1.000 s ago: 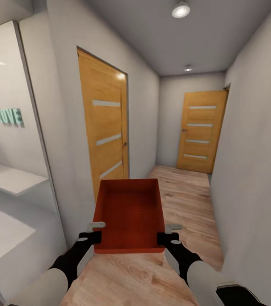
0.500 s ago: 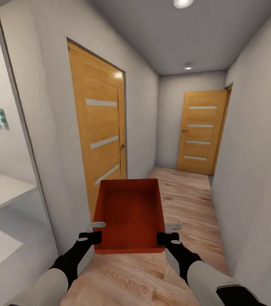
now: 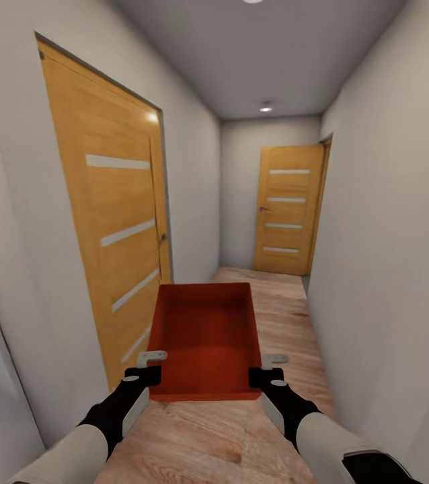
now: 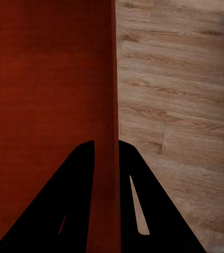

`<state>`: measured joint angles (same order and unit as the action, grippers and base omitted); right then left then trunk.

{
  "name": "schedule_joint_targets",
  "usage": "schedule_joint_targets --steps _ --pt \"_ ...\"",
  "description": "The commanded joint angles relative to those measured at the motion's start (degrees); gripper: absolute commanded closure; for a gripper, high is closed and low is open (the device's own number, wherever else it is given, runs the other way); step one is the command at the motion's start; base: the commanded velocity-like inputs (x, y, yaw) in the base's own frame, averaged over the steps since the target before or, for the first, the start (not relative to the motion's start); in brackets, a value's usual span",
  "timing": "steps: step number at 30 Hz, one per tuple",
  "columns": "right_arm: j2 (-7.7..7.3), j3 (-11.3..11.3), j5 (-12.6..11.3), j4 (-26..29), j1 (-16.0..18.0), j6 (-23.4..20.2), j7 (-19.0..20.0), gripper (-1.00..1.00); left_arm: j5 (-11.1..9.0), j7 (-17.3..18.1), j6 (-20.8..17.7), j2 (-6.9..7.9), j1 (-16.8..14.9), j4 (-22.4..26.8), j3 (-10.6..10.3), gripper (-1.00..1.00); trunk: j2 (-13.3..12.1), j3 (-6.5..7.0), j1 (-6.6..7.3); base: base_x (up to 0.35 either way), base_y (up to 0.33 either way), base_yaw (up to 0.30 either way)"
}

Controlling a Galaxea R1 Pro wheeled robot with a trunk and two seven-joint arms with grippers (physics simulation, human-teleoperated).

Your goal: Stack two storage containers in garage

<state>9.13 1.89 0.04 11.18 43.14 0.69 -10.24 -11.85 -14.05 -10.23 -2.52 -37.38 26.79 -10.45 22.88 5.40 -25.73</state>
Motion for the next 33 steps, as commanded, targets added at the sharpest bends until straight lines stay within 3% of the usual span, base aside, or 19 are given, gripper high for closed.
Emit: schedule_joint_targets --steps 1,12,22,33 --pt "-2.36 -2.0 0.8 0.2 0.1 3.1 -1.8 1.0 -0.4 -3.7 -0.4 0.15 0.0 0.0 4.6 1.0 0.0 0.01 -0.05 0.323 0.0 -0.281" --pt "-2.36 -1.9 0.8 0.2 0.1 3.2 -1.8 1.0 -0.4 -3.7 -0.4 0.21 0.0 0.0 4.6 1.0 0.0 0.28 -0.05 0.323 0.0 -0.262" --pt "-2.36 -1.8 0.8 0.2 0.1 3.1 -1.7 1.0 -0.4 -3.7 -0.7 0.24 0.0 0.0 4.6 1.0 0.0 0.29 -0.05 0.323 0.011 -0.02" --pt "-2.36 -1.9 0.8 0.2 0.1 3.3 -1.7 1.0 -0.5 -3.7 -0.9 0.21 0.0 0.0 4.6 1.0 0.0 0.29 -0.05 0.323 0.137 0.0"
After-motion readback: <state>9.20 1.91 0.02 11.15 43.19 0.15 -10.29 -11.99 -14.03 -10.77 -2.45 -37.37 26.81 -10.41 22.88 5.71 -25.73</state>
